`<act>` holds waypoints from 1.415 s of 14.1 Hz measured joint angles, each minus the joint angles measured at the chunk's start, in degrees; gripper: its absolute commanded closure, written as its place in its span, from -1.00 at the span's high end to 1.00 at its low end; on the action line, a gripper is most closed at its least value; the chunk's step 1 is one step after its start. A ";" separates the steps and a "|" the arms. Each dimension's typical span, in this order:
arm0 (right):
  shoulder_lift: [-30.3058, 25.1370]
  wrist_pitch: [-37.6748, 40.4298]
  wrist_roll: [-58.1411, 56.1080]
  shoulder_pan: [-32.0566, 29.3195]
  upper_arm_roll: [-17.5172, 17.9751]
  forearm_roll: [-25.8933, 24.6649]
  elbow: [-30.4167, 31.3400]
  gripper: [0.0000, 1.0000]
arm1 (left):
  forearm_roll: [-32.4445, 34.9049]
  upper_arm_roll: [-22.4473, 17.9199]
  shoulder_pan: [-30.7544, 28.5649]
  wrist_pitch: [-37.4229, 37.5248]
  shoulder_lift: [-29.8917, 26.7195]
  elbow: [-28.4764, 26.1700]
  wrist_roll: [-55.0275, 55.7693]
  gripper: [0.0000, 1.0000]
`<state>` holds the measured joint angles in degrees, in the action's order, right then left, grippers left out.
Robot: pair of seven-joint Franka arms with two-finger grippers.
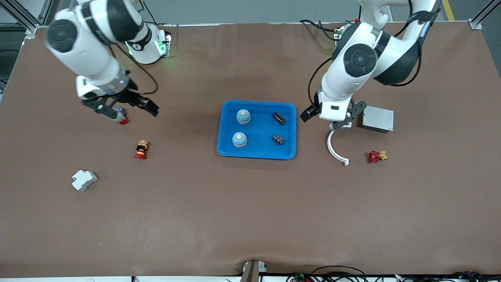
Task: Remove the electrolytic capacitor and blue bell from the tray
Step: 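Move the left gripper and the right gripper toward the blue tray, then grasp a brown capacitor with the left gripper while the right gripper grasps a bell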
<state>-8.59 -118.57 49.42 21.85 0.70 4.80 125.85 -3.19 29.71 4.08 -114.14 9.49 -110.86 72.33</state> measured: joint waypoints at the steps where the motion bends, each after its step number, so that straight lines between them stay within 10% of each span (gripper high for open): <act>1: 0.34 -1.45 3.89 2.56 0.04 0.00 0.62 1.00 | 0.00 0.01 0.99 -2.72 1.20 -0.79 2.84 0.95; 13: 23.76 -14.52 31.89 20.44 0.01 -0.02 -8.46 1.00 | 0.51 -0.06 10.06 -18.15 17.84 -2.83 19.96 0.70; 20: 38.24 -17.94 36.01 21.88 -0.45 -0.05 -20.79 1.00 | 17.39 -0.13 13.60 -19.61 24.28 -3.35 35.61 0.35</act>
<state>29.65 -136.52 85.43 43.73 0.26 4.76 105.06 14.20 29.57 17.68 -133.75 33.77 -114.22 107.94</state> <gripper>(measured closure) 0.000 0.167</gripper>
